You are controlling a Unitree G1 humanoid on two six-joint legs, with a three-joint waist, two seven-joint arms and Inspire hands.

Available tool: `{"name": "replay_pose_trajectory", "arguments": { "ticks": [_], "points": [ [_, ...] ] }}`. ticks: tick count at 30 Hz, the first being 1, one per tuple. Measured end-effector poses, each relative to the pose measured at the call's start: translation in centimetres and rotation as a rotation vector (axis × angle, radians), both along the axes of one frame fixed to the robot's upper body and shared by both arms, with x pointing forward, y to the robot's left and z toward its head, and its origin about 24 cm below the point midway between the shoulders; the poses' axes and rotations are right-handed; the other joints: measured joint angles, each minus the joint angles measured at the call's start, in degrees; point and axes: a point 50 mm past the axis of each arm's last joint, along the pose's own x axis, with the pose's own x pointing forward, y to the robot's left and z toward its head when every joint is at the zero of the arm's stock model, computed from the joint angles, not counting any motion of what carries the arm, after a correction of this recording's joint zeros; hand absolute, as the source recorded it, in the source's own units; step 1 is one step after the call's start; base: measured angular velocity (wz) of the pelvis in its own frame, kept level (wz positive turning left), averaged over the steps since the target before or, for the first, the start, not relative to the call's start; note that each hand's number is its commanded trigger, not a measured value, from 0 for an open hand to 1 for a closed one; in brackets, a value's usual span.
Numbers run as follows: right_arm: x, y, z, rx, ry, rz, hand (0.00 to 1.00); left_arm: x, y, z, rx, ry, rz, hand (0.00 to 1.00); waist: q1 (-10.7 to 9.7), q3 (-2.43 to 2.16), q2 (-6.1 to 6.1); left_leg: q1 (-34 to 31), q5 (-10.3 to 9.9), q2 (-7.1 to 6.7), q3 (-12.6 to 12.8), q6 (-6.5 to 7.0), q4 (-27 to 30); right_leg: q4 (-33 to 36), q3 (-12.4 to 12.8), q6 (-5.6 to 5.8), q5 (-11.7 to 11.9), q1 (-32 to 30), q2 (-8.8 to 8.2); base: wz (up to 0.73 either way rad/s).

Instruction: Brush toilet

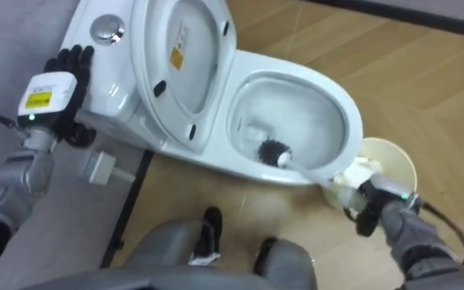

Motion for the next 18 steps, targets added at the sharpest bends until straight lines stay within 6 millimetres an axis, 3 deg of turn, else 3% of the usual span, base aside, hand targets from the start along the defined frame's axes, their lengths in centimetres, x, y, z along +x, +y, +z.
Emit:
{"name": "replay_pose_trajectory", "arguments": {
  "ticks": [9, 18],
  "points": [
    [5.1, -1.4, 4.1, -0.156, -0.119, 0.104, 1.00, 3.3, -1.6, 3.6, -0.022, -0.219, -0.073, 0.00, 3.7, 0.93, 0.62, -13.9, 0.4, 0.05, -0.1, 0.32, 7.3, 9.9, -0.8, -1.45, -1.9, -14.1, -2.35, 0.03],
    [10.8, 0.1, 9.0, -0.264, -0.330, 0.212, 1.00, 4.8, -2.7, 6.8, -0.049, -0.444, -0.104, 0.00, 7.0, 1.15, 0.87, -24.4, 1.8, 0.05, 0.2, -0.13, 10.3, 15.6, -0.9, -3.09, -3.0, -25.3, -3.71, 0.05]
  ]
}}
